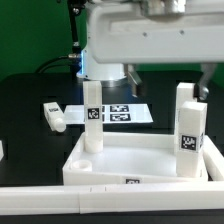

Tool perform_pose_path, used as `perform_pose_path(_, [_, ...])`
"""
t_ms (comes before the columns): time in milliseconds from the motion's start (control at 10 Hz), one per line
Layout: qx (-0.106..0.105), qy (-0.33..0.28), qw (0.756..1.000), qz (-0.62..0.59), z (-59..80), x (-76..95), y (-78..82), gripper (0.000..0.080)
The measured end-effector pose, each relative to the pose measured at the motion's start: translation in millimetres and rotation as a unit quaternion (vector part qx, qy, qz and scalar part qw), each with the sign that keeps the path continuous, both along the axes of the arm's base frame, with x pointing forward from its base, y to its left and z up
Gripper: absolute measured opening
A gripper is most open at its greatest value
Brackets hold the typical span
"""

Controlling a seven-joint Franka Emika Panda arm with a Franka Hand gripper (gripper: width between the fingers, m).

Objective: Assemble desk

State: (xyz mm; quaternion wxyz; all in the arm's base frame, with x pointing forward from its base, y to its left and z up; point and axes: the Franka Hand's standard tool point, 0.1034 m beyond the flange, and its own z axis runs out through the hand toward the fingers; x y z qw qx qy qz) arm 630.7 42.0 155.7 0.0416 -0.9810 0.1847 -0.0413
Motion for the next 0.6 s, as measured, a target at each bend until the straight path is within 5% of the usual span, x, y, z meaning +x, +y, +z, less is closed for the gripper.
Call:
perform_pose_path(200, [-0.006, -0.003, 0.998, 0.058, 0.1, -7.1, -16.1, 0.0648])
perform_pose_path(600, [-0.015, -0.007, 0.987, 0.162, -1.8, -12.7, -22.4, 0.0648])
